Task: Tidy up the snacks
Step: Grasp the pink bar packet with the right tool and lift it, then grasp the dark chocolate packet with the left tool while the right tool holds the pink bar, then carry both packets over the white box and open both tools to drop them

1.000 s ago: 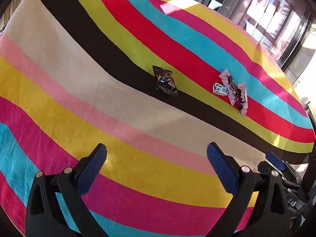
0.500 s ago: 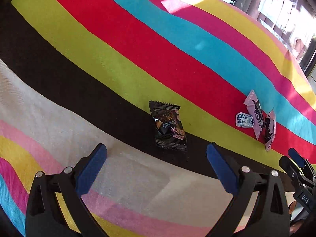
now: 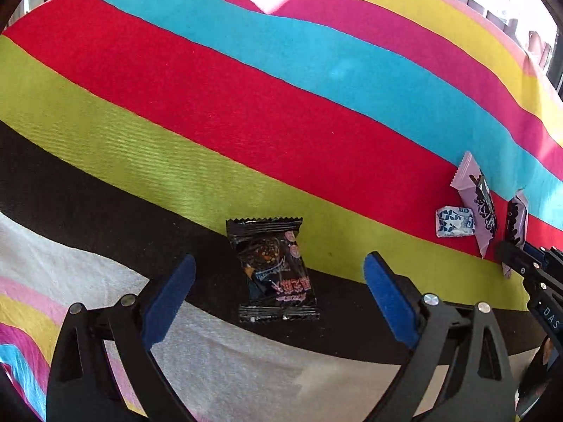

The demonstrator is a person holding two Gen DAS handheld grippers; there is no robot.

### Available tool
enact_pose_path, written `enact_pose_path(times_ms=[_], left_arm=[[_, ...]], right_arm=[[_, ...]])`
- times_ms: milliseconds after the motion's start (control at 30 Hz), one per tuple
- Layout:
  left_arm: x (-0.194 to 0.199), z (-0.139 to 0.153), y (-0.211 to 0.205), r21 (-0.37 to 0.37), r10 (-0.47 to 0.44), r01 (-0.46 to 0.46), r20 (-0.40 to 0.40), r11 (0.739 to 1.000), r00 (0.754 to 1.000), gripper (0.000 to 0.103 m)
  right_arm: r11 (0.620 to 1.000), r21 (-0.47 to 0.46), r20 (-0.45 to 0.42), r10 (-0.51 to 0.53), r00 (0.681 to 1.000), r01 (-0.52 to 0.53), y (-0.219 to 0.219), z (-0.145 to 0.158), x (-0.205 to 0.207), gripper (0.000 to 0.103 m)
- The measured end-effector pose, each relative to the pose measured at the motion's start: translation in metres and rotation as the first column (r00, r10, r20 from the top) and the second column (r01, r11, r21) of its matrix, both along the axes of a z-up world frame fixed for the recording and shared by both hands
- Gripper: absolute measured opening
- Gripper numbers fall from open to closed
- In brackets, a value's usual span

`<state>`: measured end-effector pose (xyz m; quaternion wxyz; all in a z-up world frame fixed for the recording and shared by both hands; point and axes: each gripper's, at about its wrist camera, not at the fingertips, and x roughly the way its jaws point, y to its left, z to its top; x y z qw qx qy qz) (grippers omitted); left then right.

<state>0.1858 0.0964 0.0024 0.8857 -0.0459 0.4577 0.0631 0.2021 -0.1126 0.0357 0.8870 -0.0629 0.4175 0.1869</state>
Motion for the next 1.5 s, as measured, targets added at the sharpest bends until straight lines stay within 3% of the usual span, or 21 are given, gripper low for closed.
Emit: enact_pose_path(times_ms=[67,133,233,367,567,967,1267,1500], left_arm=[[-0.013,0.003,-0.005,0.022,-0.075,0.074,0.025,0.997,0.997,0.042],[-0.032,0.004,0.002,-0.064,-0.117,0.12,0.046,0.991,0.992,0.033],[-0.061,0.004,0.018,-0.2,-0.12,0.133,0.074,0.971,0.99,0.032],[-0.098,0.004,0.027,-0.244,-0.097,0.114,0.082,0.963,0.992,0.032],[-0.133,0.007,0.019,-0.203,-0.105,0.119,0.082,0.972,0.991,0.033],[-0.198,0.006,0.022,-0.235,-0.121,0.141,0.097,0.962,0.988,0.033],[-0.241,0.007,0.036,-0.181,-0.118,0.134,0.1,0.974,0.988,0.033],[-0.271,0.01,0.07,-0.186,-0.067,0.088,0.115,0.979,0.991,0.033]], right_arm=[[1.0,0.027,0.015,-0.005,1.0,0.005,-0.004,0.005,-0.016,0.022],[0.998,0.069,0.008,-0.005,1.0,0.005,-0.01,0.008,-0.037,0.022],[0.99,0.138,-0.02,0.013,1.0,-0.01,-0.019,0.009,-0.066,0.022],[0.979,0.205,-0.05,0.007,0.999,0.003,-0.031,0.008,-0.103,0.022],[0.964,0.266,-0.079,-0.005,0.997,0.026,-0.033,0.008,-0.141,0.022],[0.971,0.238,-0.117,0.043,0.992,-0.014,-0.009,0.002,-0.196,0.022],[0.973,0.206,-0.13,0.13,0.983,-0.101,0.035,0.001,-0.225,0.022],[0.958,0.197,-0.119,0.233,0.965,-0.207,0.084,0.007,-0.243,0.022]])
